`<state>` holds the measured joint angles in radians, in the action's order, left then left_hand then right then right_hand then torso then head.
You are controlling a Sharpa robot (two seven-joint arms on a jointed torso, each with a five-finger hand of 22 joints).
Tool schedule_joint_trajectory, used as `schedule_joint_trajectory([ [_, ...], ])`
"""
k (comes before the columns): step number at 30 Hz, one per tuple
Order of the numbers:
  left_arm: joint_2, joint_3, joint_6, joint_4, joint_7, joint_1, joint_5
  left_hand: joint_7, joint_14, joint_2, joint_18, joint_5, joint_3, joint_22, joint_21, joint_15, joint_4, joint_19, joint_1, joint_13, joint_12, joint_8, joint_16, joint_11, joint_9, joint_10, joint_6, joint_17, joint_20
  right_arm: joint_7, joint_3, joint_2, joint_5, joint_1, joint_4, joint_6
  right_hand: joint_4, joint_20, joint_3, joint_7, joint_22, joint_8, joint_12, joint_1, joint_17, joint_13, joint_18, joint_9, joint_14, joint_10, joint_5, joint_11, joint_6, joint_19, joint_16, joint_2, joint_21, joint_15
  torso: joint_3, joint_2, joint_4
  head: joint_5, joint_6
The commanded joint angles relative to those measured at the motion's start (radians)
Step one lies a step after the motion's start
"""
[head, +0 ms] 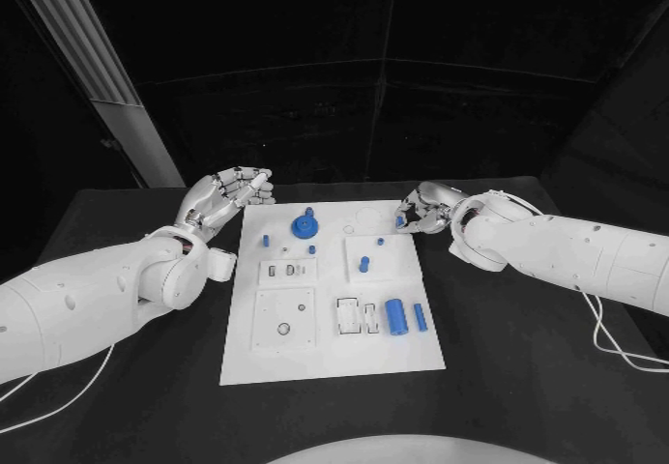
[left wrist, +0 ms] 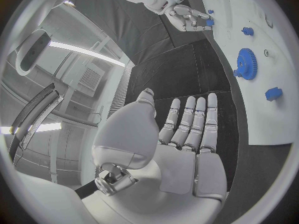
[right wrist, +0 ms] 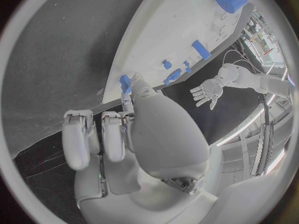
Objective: Assemble the parts on the task board
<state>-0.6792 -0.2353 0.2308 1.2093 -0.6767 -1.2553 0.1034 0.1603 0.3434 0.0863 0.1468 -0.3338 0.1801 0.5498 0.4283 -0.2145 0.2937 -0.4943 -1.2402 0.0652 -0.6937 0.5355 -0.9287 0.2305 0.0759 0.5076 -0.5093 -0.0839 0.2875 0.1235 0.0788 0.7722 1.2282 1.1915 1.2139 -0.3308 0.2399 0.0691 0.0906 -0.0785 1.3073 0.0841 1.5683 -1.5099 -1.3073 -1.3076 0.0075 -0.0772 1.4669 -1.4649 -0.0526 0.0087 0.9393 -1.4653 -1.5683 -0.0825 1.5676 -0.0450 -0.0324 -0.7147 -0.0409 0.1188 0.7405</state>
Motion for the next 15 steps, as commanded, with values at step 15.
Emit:
schedule_joint_trajectory([
  [15, -0.004, 0.001, -0.007, 0.004, -0.147, -0.001, 0.003, 0.109, -0.007, 0.009, -0.010, -0.003, 0.000, -0.002, -0.002, -0.003, -0.002, 0.005, -0.004, -0.001, -0.006, -0.007, -0.003, -0.002, 0.001, -0.007, 0.004, 0.002, 0.000, 0.017, 0.000, -0.006, 0.008, 0.001, -0.008, 0.021, -0.001, -0.004, 0.017, 0.003, 0.263, 0.021, 0.003, -0.005, -0.263, -0.263, -0.008, -0.005, 0.104, -0.106, 0.002, -0.006, 0.053, -0.105, -0.002, 0.040, 0.003, -0.002, 0.0001, 0.000, -0.0008, -0.002, 0.003],
])
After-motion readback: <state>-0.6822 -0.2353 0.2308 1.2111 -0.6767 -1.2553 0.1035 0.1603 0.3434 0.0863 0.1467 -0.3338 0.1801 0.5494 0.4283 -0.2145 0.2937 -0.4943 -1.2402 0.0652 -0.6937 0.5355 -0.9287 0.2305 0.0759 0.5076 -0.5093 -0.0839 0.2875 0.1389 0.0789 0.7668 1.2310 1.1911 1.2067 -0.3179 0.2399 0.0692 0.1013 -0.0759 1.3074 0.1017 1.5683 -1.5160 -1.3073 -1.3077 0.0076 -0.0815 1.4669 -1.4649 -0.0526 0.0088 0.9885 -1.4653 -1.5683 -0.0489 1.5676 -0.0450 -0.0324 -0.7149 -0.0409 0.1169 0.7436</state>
